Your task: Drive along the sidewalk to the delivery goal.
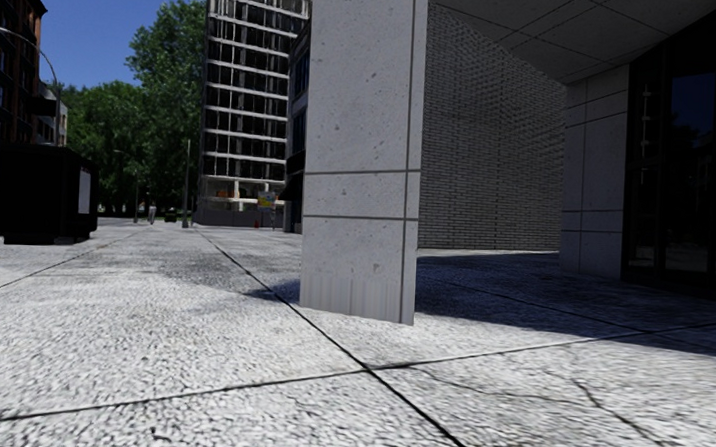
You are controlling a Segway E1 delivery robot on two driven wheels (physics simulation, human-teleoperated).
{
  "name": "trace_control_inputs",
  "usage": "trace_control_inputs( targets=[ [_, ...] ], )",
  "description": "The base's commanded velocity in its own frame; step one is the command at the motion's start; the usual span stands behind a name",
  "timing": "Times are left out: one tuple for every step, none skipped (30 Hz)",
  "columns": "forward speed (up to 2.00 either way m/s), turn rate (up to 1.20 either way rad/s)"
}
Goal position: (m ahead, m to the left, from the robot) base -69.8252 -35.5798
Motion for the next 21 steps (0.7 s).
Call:
trace_control_inputs(
  targets=[
    [1.26, -0.6],
    [1.27, -0.6],
    [1.27, -0.6],
    [1.34, -0.61],
    [1.39, -0.62],
    [1.4, -0.66],
    [1.4, -0.66],
    [1.41, -0.77],
    [1.41, -0.8],
    [1.41, -0.81],
    [1.41, -0.81],
    [1.41, -0.81],
    [1.41, -0.81],
    [1.42, -0.81],
    [1.45, -0.81],
    [1.46, -0.81],
    [1.46, -0.81],
    [1.47, -0.81],
    [1.47, -0.81],
    [1.47, -0.81],
    [1.47, -0.81]
  ],
)
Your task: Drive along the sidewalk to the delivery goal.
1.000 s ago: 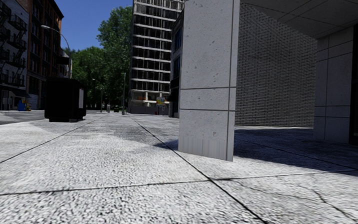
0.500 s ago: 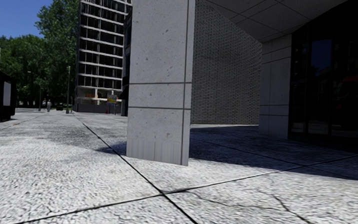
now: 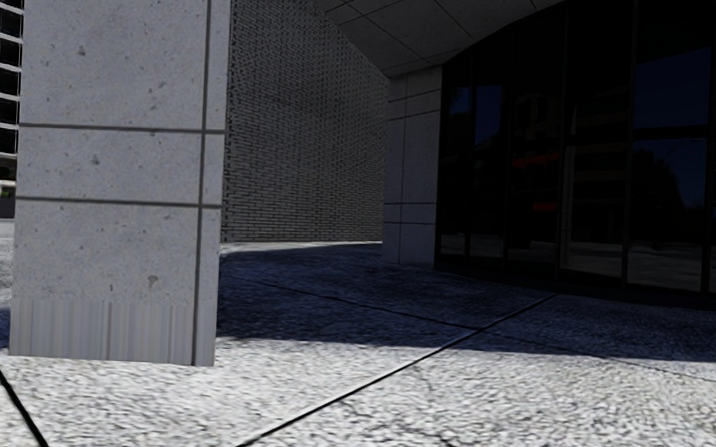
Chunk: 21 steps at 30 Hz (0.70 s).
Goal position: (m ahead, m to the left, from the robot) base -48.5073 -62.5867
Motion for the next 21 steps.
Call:
trace_control_inputs(
  targets=[
    [1.47, -0.81],
    [1.47, -0.81],
    [1.47, -0.81],
    [1.47, -0.81],
    [1.47, -0.81],
    [1.47, -0.81],
    [1.47, -0.81],
    [1.47, -0.81],
    [1.48, -0.82],
    [1.48, -0.83],
    [1.48, -0.83],
    [1.49, -0.86],
    [1.49, -0.88],
    [1.5, -0.88],
    [1.51, -0.89],
    [1.51, -0.89],
    [1.51, -0.89],
    [1.51, -0.89],
    [1.51, -0.89],
    [1.51, -0.89],
    [1.51, -0.89]
  ],
)
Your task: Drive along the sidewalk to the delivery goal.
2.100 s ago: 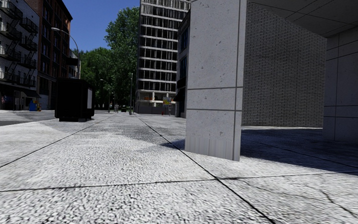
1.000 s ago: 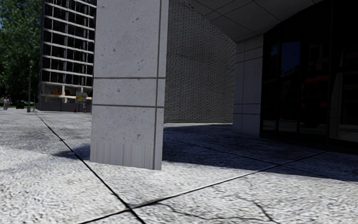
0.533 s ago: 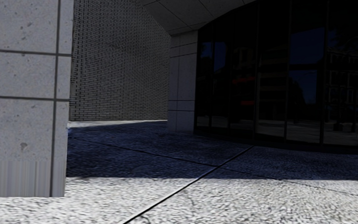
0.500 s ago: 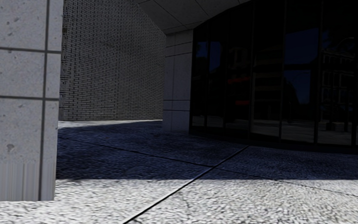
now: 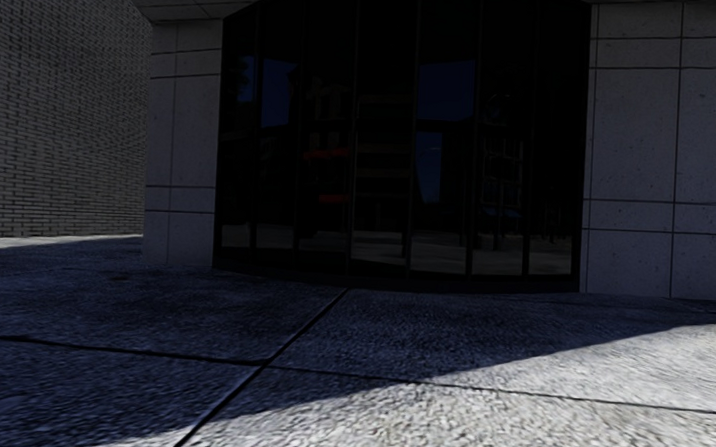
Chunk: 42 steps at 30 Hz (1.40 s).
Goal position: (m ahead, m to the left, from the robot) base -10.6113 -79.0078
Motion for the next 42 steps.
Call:
trace_control_inputs(
  targets=[
    [1.51, -0.89],
    [1.51, -0.89],
    [1.53, -0.89],
    [1.56, -0.89],
    [1.56, -0.89],
    [1.6, -0.89],
    [1.62, -0.89],
    [1.62, -0.89],
    [1.62, -0.89],
    [1.63, -0.89],
    [1.63, -0.89],
    [1.63, -0.89],
    [1.63, -0.89],
    [1.63, -0.89],
    [1.63, -0.89],
    [1.64, -0.89],
    [1.64, -0.89],
    [1.64, -0.89],
    [1.64, -0.89],
    [1.64, -0.89],
    [1.64, -0.89],
    [1.64, -0.89],
    [1.64, -0.89],
    [1.64, -0.89],
    [1.64, -0.89],
    [1.64, -0.89],
    [1.64, -0.89],
    [1.64, -0.89],
    [1.64, -0.89],
    [1.64, -0.89],
    [1.64, -0.89],
    [1.64, -0.89],
    [1.64, -0.89],
    [1.64, -0.89],
    [1.64, -0.89],
    [1.64, -0.89],
    [1.64, -0.89],
    [1.64, -0.89],
    [1.64, -0.89],
    [1.64, -0.89],
    [1.64, -0.89],
    [1.64, -0.89]
  ],
)
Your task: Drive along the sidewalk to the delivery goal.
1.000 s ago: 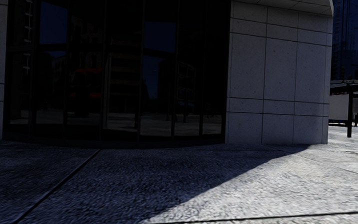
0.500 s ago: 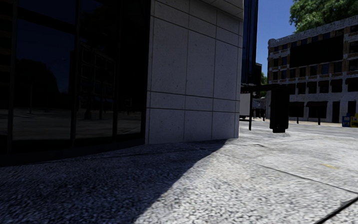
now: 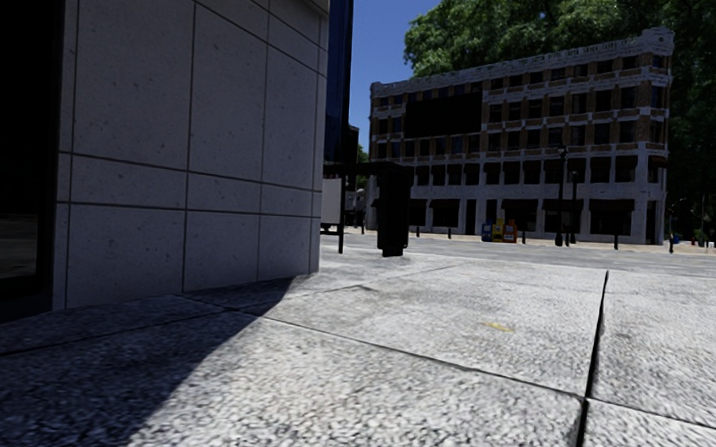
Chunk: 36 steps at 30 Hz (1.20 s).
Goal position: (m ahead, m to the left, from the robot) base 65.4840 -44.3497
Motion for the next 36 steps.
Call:
trace_control_inputs(
  targets=[
    [1.64, -0.89],
    [1.64, -0.89],
    [1.64, -0.89],
    [1.64, -0.89],
    [1.64, -0.89],
    [1.64, -0.89],
    [1.64, -0.89],
    [1.64, -0.89],
    [1.64, -0.89],
    [1.64, -0.89],
    [1.64, -0.89],
    [1.64, -0.89],
    [1.66, -0.89],
    [2.0, -0.89],
    [2.0, -0.89],
    [2.0, -0.89],
    [2.0, -0.89],
    [2.0, -0.89],
    [2.0, -0.89],
    [2.0, -0.89],
    [2.0, -0.89],
    [2.0, -0.82],
    [2.0, -0.74],
    [2.0, -0.72],
    [2.0, -0.79],
    [2.0, -0.79],
    [2.0, -0.82],
    [2.0, -0.83],
    [2.0, -0.85],
    [2.0, -0.85],
    [2.0, -0.85],
    [2.0, -0.85],
    [2.0, -0.84],
    [2.0, -0.41],
    [2.0, -0.41],
    [2.0, -0.24]
  ],
)
